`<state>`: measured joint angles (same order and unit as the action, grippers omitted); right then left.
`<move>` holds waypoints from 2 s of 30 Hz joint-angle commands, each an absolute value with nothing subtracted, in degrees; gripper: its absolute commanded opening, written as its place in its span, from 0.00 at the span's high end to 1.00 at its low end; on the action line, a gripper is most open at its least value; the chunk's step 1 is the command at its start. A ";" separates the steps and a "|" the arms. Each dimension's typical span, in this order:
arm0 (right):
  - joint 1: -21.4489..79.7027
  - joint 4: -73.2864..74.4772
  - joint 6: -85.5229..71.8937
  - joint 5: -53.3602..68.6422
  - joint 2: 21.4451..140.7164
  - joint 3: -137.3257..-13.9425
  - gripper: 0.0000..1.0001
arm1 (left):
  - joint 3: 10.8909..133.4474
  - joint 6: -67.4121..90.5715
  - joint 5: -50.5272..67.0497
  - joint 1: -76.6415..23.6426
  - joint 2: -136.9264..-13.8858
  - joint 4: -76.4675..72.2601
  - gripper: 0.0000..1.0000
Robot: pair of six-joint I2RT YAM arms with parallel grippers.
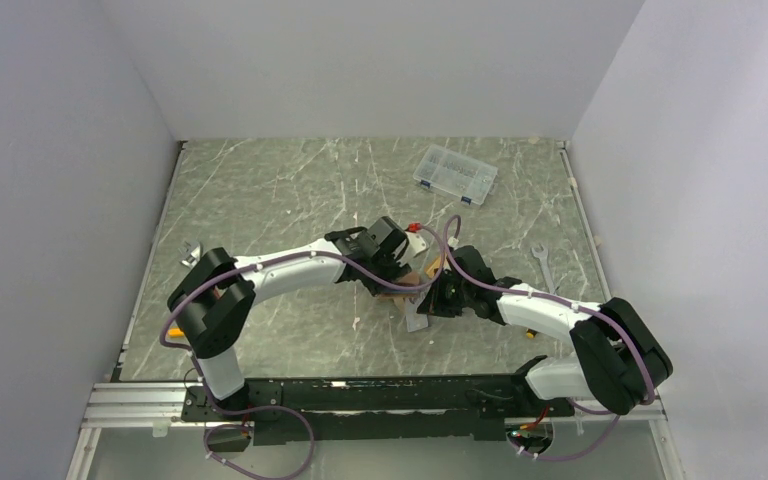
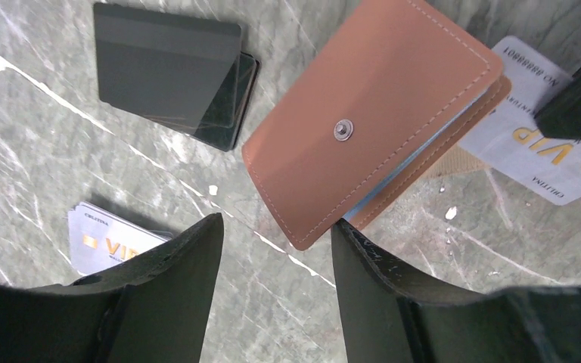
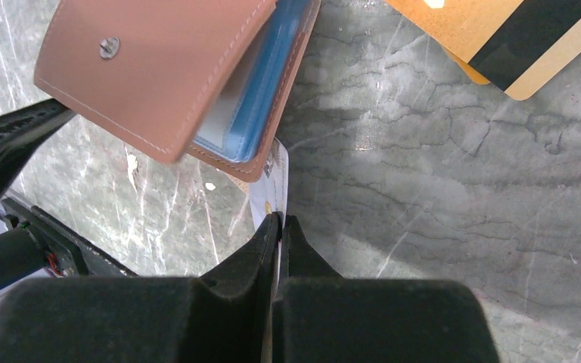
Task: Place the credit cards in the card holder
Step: Open the card holder at the center of the board.
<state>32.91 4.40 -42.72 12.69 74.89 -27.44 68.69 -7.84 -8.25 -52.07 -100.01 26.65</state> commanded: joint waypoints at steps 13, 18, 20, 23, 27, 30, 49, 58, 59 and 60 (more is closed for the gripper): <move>32.57 11.95 -40.69 6.81 75.18 -24.35 1.00 | 76.95 -9.27 -6.66 -50.95 -105.72 24.87 0.44; 32.55 12.59 -40.78 6.44 74.35 -24.34 1.00 | 79.35 -8.00 -1.36 -49.10 -108.05 28.73 0.81; 32.54 13.12 -40.78 6.19 73.73 -24.34 1.00 | 78.76 -5.84 2.17 -46.94 -107.54 30.34 0.88; 32.50 14.32 -40.62 5.57 72.61 -24.51 1.00 | 74.35 -1.93 8.80 -43.65 -103.69 29.95 0.89; 32.51 14.36 -40.39 5.89 71.12 -24.48 1.00 | 66.16 4.05 20.66 -40.97 -98.84 28.02 0.87; 32.57 12.70 -39.91 6.90 68.53 -23.83 1.00 | 62.27 6.58 25.59 -39.95 -97.59 26.62 0.86; 32.05 12.53 -33.80 15.52 58.98 -33.09 1.00 | 61.38 5.87 27.40 -37.44 -96.73 26.61 0.86; 32.01 8.84 -32.82 23.65 65.90 -32.26 1.00 | 61.87 6.06 26.74 -37.44 -96.53 26.43 0.86; 31.99 8.71 -32.85 24.02 66.33 -31.96 1.00 | 61.75 6.10 26.65 -37.49 -96.43 26.45 0.86; 32.05 8.69 -32.87 24.23 66.72 -31.81 1.00 | 61.70 6.12 26.57 -37.49 -96.38 26.38 0.86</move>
